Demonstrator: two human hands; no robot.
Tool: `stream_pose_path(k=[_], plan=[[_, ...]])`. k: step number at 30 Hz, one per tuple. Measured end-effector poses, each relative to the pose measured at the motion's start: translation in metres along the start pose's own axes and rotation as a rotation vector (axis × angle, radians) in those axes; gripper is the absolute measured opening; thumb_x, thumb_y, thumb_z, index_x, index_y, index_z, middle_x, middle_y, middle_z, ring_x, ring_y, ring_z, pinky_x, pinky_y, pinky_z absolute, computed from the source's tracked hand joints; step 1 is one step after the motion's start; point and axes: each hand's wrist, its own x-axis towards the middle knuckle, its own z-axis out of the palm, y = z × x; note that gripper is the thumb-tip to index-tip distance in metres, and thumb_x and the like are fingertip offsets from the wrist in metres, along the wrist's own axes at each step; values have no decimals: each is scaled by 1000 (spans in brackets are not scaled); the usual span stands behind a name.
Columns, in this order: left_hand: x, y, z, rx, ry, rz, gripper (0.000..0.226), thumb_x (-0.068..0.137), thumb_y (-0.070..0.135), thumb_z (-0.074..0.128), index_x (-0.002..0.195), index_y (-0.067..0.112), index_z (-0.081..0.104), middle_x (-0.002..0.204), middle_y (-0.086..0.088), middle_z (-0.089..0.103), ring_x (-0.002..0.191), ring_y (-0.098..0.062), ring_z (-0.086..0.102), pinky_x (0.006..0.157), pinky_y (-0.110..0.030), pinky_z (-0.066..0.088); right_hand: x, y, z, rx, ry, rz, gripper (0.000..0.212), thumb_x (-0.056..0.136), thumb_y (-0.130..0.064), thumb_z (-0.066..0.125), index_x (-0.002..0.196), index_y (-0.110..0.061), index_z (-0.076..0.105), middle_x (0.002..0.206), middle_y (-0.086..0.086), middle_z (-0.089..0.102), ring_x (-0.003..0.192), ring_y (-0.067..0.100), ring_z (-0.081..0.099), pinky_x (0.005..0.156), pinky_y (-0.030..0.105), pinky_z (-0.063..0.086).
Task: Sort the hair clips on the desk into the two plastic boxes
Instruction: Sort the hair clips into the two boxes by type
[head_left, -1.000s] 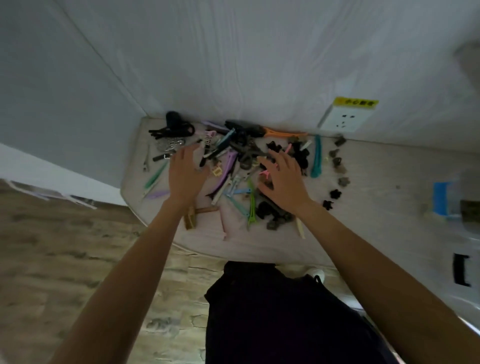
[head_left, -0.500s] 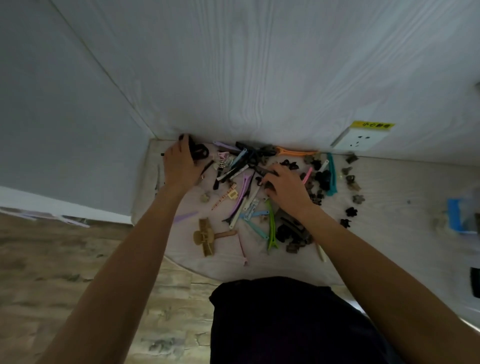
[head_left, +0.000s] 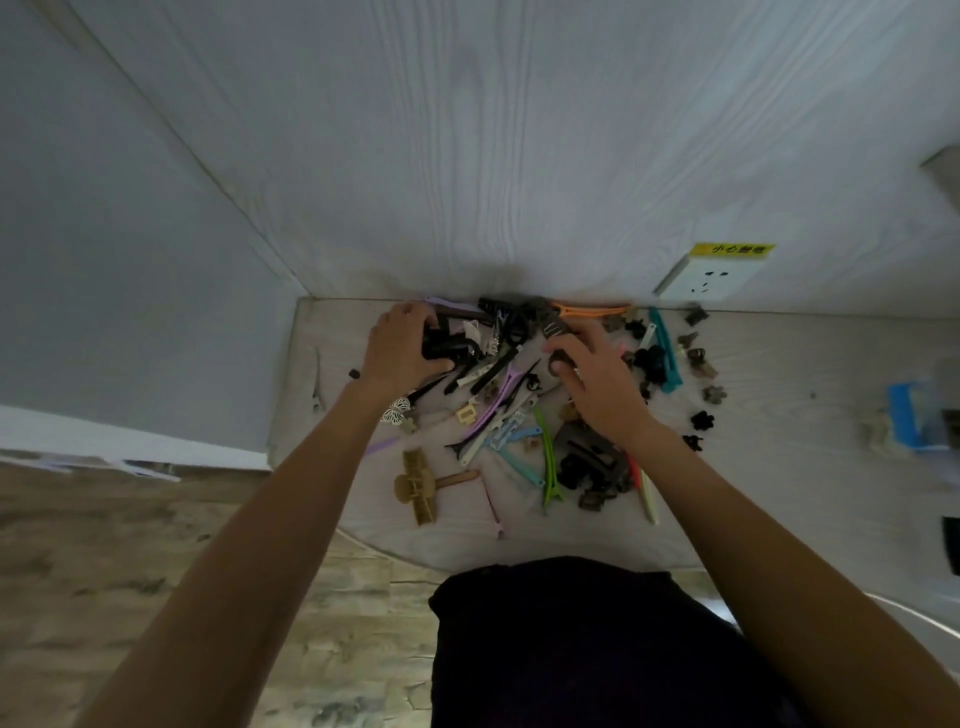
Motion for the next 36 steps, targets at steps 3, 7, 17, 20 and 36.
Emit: stream_pose_path(k=[3, 7, 17, 20, 36], plan=[[-5, 10, -6, 56, -8, 88, 49, 73, 29, 74, 109, 11, 45, 110, -10, 56, 93, -28, 56, 73, -35, 45, -6, -2, -10, 134, 100, 58, 21, 93, -4, 47, 107, -11, 61, 130, 15, 42, 105, 18, 54, 95, 26, 46], [-18, 33, -23, 201, 369, 411, 31, 78, 31, 57, 99, 8, 52, 91, -13, 61, 71, -28, 59, 61, -29, 41, -22, 0, -24, 242, 266, 210, 21, 93, -4, 48, 100, -8, 66, 133, 13, 42, 108, 2, 42, 94, 6, 36], [-44, 166, 22, -487, 115, 313, 53, 76, 26, 74, 120, 20, 46, 115, 2, 57, 105, -12, 55, 90, -24, 46, -86, 38, -85, 843, 343, 575, 21, 98, -10, 39, 99, -18, 58, 104, 7, 56, 92, 21, 59, 70, 22, 57], [-52, 231, 63, -704, 31, 203, 53, 78, 16, 73, 122, 14, 45, 107, 11, 54, 97, 4, 54, 89, -16, 43, -119, 53, -129, 1026, 423, 591, 22, 99, -17, 38, 94, -22, 59, 100, 3, 60, 86, 13, 61, 65, 20, 53], [-46, 510, 218, -552, -46, 285, 46, 79, 19, 69, 120, 10, 49, 116, -12, 53, 104, -23, 54, 83, -19, 39, -222, 256, -303, 539, 422, 732, 37, 88, -7, 59, 123, -6, 45, 97, -6, 52, 79, 11, 56, 61, 15, 53]])
